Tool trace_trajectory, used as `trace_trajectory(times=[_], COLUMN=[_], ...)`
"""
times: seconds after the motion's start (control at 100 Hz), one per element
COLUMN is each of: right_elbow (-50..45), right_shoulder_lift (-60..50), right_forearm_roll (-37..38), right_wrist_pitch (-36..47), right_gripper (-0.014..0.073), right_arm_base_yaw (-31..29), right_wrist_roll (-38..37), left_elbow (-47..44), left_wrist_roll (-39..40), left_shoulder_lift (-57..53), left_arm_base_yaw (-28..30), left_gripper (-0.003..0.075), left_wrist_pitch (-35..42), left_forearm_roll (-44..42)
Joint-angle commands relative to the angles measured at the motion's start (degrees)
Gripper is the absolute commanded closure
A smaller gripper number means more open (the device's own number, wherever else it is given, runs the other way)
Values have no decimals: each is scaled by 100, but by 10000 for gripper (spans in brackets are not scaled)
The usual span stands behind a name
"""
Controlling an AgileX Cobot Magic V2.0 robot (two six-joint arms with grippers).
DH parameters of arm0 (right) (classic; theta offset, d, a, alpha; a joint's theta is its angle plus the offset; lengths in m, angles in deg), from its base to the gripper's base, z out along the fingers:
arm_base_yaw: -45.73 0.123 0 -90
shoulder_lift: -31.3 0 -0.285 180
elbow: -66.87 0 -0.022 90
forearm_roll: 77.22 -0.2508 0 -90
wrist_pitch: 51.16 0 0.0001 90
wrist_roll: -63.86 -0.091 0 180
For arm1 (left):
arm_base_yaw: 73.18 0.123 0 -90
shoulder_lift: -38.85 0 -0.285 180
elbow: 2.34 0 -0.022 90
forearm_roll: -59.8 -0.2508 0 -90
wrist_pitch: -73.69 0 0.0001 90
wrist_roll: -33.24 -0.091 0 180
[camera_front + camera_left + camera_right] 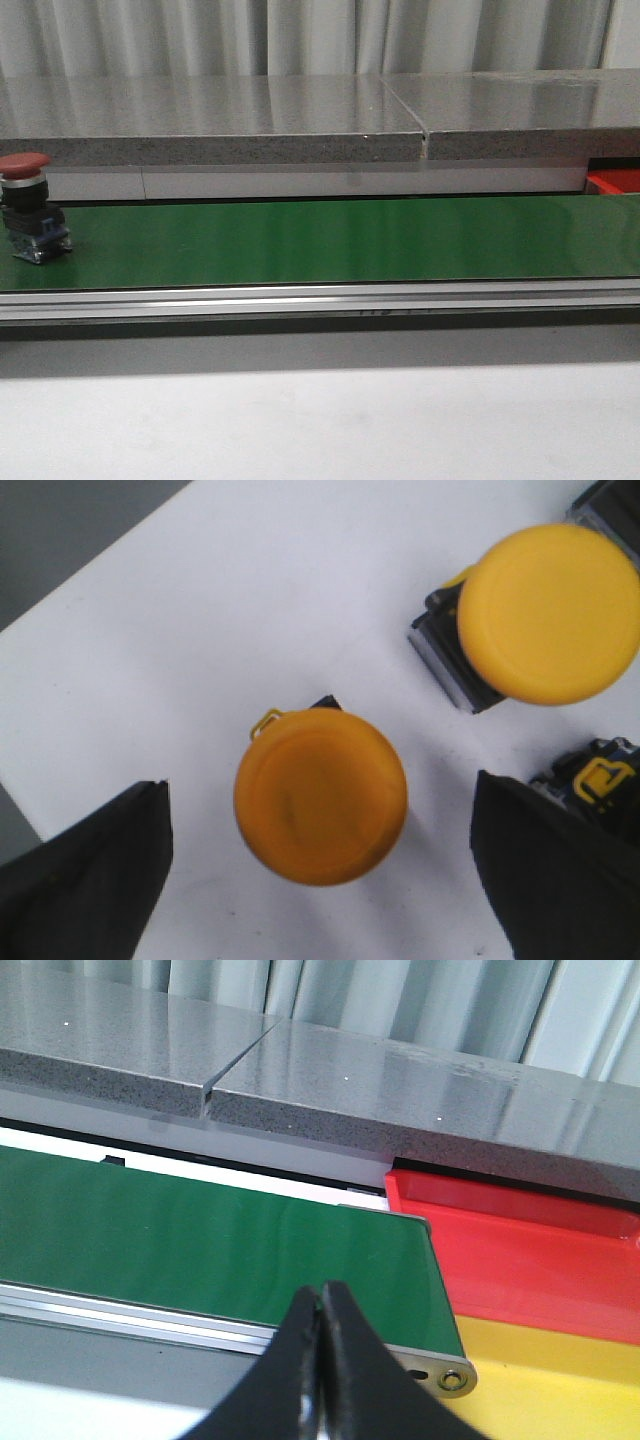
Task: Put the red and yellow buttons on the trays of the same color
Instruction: 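Grasp a yellow mushroom push-button with the left gripper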
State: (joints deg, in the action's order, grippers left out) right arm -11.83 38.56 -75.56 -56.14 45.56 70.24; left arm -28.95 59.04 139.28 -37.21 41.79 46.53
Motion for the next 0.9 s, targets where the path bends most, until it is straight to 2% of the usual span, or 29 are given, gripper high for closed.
trace_trajectory(times=[0.0, 0.26, 0.35, 0.44, 0.61, 0.71, 0.73, 0.89], right_elbow=[53, 53, 53, 53, 53, 53, 53, 53], right_shoulder_lift=[-88, -88, -88, -88, -88, -88, -88, -88], right_forearm_roll=[3, 3, 3, 3, 3, 3, 3, 3], right_wrist_pitch=[498, 498, 498, 498, 498, 498, 498, 498], right_gripper=[661, 661, 661, 661, 661, 661, 661, 661], right_arm_base_yaw=[6, 6, 6, 6, 6, 6, 6, 6], right_wrist_roll=[9, 9, 9, 9, 9, 9, 9, 9], left_elbow=[167, 333, 333, 333, 333, 333, 333, 333], left_wrist_roll=[68, 96, 96, 96, 96, 96, 96, 96], left_shoulder_lift=[-34, 242, 242, 242, 231, 152, 117, -371], left_arm_base_yaw=[11, 11, 11, 11, 11, 11, 11, -117], left_gripper=[120, 121, 160, 276, 585, 720, 741, 739], left_wrist_pitch=[280, 317, 354, 354, 212, 56, 17, -122], left_forearm_roll=[-55, -23, -23, -23, 0, 80, 80, 80])
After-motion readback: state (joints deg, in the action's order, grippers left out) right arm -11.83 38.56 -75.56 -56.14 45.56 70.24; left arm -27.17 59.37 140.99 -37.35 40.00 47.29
